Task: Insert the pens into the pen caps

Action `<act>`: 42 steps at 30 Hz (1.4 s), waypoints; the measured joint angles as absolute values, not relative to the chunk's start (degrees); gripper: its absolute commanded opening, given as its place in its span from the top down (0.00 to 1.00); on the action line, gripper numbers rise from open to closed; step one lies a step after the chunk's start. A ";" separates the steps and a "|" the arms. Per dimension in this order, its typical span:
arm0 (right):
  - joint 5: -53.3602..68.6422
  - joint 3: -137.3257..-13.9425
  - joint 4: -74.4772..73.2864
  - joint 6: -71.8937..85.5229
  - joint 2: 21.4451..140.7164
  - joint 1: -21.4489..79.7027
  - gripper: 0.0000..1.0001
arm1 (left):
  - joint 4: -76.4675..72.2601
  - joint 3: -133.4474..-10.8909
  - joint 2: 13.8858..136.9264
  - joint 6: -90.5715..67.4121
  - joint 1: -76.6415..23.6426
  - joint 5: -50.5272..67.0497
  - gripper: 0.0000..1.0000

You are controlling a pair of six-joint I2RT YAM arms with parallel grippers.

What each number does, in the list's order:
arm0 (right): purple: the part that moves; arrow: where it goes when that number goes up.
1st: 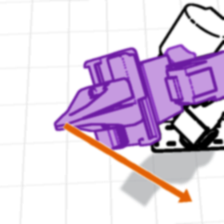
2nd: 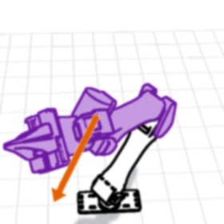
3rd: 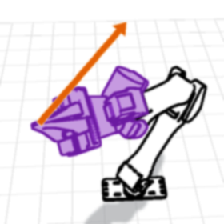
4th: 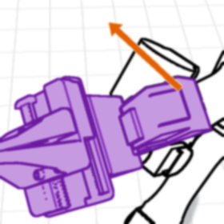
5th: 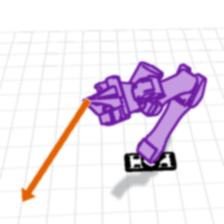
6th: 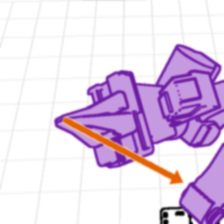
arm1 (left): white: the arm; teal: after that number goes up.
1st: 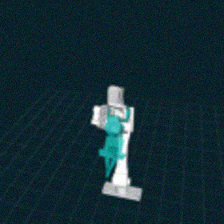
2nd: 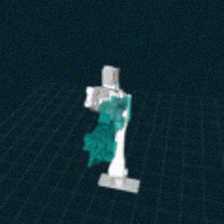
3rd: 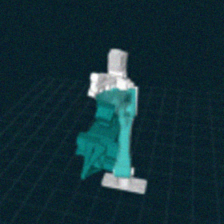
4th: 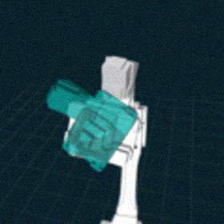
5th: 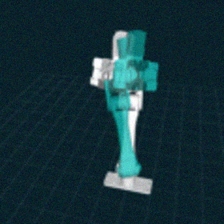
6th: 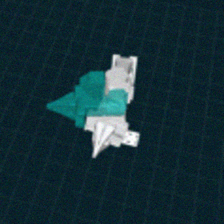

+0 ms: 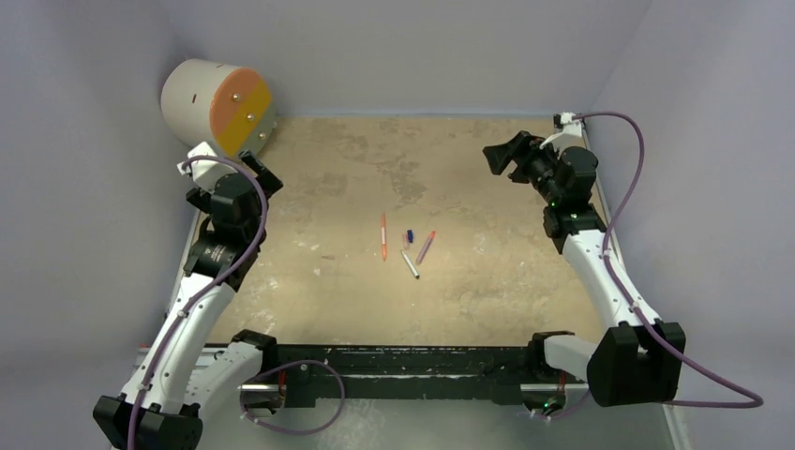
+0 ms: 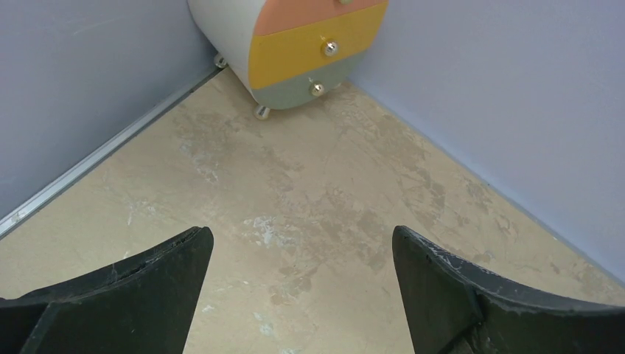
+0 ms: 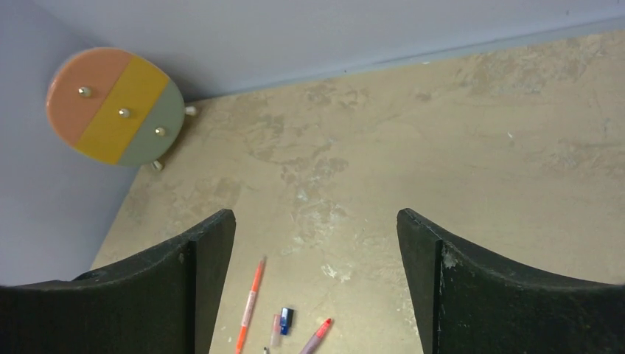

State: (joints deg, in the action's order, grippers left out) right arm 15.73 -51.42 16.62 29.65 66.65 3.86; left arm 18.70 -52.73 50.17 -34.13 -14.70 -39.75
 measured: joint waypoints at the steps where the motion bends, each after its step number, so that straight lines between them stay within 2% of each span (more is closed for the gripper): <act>1: 15.68 -51.42 16.10 29.50 67.02 3.86 0.16 | 18.65 -52.73 49.82 -34.15 -14.70 -39.77 0.08; 8: 16.21 -51.40 15.79 28.34 67.11 4.12 0.21 | 17.85 -52.71 49.25 -34.39 -14.70 -37.23 0.19; 9: 16.34 -51.35 15.79 28.21 67.09 4.12 0.27 | 17.65 -52.71 49.25 -34.57 -14.70 -36.25 0.20; 10: 16.60 -51.07 16.16 28.10 67.00 4.12 0.37 | 17.37 -52.66 49.28 -34.98 -14.70 -34.83 0.20; 11: 17.17 -50.59 16.47 28.27 66.83 4.12 0.42 | 17.04 -52.60 49.32 -35.55 -14.70 -33.21 0.20; 14: 22.13 -47.16 19.79 32.91 66.61 3.25 0.46 | 14.39 -51.55 50.59 -37.12 -16.36 -29.15 0.21; 16: 26.81 -44.27 23.66 36.27 68.05 2.57 0.49 | 12.75 -50.35 52.66 -37.60 -20.82 -29.63 0.28; 18: 29.36 -40.88 27.90 39.29 70.63 3.07 0.49 | 12.03 -49.80 55.66 -37.69 -26.72 -30.85 0.28; 22: 19.84 -41.01 21.34 35.24 73.08 13.39 0.50 | 10.90 -48.88 62.33 -36.71 -38.11 -33.74 0.28; 23: 16.73 -42.87 18.76 33.28 73.52 17.37 0.53 | 10.28 -47.90 63.29 -36.34 -39.86 -34.17 0.28; 26: 9.69 -49.39 14.57 28.16 75.96 25.78 0.80 | 8.86 -44.75 65.67 -35.33 -43.00 -35.81 0.31; 28: 4.99 -53.93 12.27 25.45 79.05 28.95 0.87 | 8.78 -43.51 67.72 -35.38 -44.31 -37.89 0.28; 29: 2.48 -56.03 11.00 24.45 81.08 30.13 0.87 | 9.15 -43.20 68.42 -35.53 -44.56 -39.07 0.23; 30: 0.12 -57.98 9.82 23.62 83.33 31.44 0.82 | 10.20 -43.16 68.62 -35.86 -44.64 -40.36 0.19; 32: -4.21 -61.17 7.49 22.33 88.09 33.89 0.62 | 12.40 -43.29 67.72 -36.95 -44.03 -42.59 0.17; 34: -7.27 -63.57 5.23 21.30 92.60 36.67 0.52 | 16.08 -44.25 65.63 -38.35 -42.63 -43.46 0.17; 39: -10.63 -68.20 1.48 20.32 101.65 42.48 0.52 | 25.23 -50.22 58.85 -41.98 -31.94 -43.77 0.17; 42: -11.57 -71.37 0.32 20.32 105.86 44.49 0.53 | 29.71 -54.11 56.93 -43.40 -29.54 -44.97 0.17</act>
State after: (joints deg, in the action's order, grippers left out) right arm -11.57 -71.37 0.32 20.32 105.86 44.49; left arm 29.71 -54.11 56.93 -43.40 -29.54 -44.97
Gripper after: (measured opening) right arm 0.479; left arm 0.827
